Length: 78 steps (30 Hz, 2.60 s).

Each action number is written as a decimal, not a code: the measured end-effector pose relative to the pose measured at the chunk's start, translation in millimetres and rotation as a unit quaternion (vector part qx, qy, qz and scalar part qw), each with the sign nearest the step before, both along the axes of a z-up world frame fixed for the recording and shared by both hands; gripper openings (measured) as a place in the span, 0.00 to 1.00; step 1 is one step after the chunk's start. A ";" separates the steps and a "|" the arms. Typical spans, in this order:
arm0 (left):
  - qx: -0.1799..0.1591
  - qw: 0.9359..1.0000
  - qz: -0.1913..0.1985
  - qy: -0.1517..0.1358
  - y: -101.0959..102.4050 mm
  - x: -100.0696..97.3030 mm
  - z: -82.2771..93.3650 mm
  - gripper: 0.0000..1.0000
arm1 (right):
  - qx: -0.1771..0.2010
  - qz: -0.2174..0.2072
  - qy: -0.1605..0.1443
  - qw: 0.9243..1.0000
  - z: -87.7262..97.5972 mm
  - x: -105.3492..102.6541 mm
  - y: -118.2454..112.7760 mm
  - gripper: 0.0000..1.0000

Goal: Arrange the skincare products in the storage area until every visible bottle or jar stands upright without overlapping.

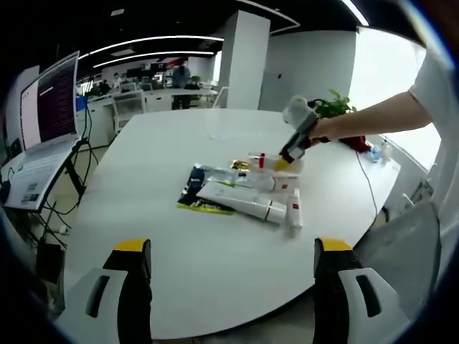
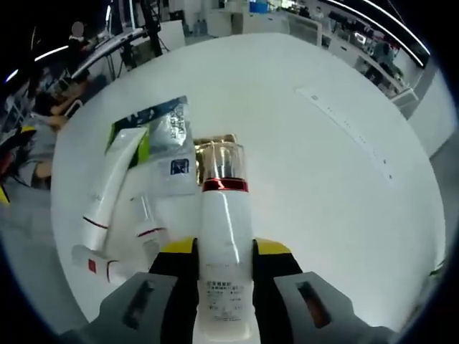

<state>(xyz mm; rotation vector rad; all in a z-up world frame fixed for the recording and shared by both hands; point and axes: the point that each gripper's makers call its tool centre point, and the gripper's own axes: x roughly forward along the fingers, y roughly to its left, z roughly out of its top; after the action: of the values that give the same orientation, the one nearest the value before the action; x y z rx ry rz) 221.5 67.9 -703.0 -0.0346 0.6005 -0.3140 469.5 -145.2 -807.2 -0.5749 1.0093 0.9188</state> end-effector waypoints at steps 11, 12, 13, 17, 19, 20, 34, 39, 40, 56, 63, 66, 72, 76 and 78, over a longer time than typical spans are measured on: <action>-0.002 1.000 -0.005 -0.004 -3.1 -0.6 3.4 0.87 | 0.069 -0.065 0.055 0.994 11.1 -15.0 -2.8 0.26; -0.004 1.000 -0.006 -0.005 -3.7 -0.6 4.0 0.87 | 0.088 -0.077 0.066 0.991 13.7 -14.4 -2.0 0.26; -0.005 1.000 -0.006 -0.005 -3.6 -0.6 4.0 0.87 | 0.102 -0.086 0.071 0.989 16.3 -15.1 -1.3 0.26; -0.006 1.000 -0.011 -0.005 -5.2 -0.8 4.6 0.87 | 0.188 -0.133 0.121 0.966 35.1 -33.4 8.1 0.26; -0.005 1.000 -0.015 -0.004 -6.4 -1.2 4.2 0.87 | 0.212 -0.145 0.126 0.958 37.7 -32.4 8.0 0.27; -0.005 1.000 -0.016 -0.004 -6.9 -1.3 4.2 0.87 | 0.223 -0.149 0.131 0.954 43.6 -38.0 10.4 0.27; -0.017 1.000 -0.021 -0.004 -9.1 -0.4 7.6 0.88 | 0.409 -0.157 0.164 0.884 107.6 -69.1 42.9 0.27; -0.004 1.000 -0.027 -0.008 -6.2 2.7 13.7 0.88 | 0.512 -0.112 0.149 0.838 150.1 -80.9 57.0 0.27; -0.002 1.000 -0.028 -0.012 -5.1 4.6 17.9 0.88 | 0.520 -0.111 0.147 0.834 153.7 -81.5 57.3 0.27; -0.125 0.989 -0.053 -0.055 -25.8 21.5 83.3 0.88 | 0.685 -0.046 0.197 0.700 242.7 -151.3 70.7 0.27; -0.218 0.970 -0.087 -0.065 -51.5 23.2 126.2 0.88 | 0.723 -0.007 0.202 0.661 269.2 -178.2 74.1 0.27; -0.228 0.966 -0.101 -0.072 -59.3 22.6 141.4 0.88 | 0.731 0.006 0.195 0.654 276.5 -186.8 72.3 0.27; -0.223 0.962 -0.137 -0.083 -76.5 19.3 161.1 0.87 | 0.739 0.019 0.182 0.649 282.8 -202.9 67.7 0.27; -0.227 0.956 -0.163 -0.084 -90.5 15.1 170.7 0.86 | 0.747 0.027 0.174 0.640 287.7 -210.8 63.6 0.27; -0.234 0.952 -0.180 -0.084 -100.1 13.1 176.5 0.85 | 0.747 0.040 0.165 0.642 291.7 -218.4 63.8 0.27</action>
<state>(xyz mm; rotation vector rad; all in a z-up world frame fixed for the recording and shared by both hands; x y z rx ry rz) 234.6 -32.2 -526.5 -0.3539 0.3489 -0.8027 251.1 -81.4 -515.5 1.0167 0.2201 1.6035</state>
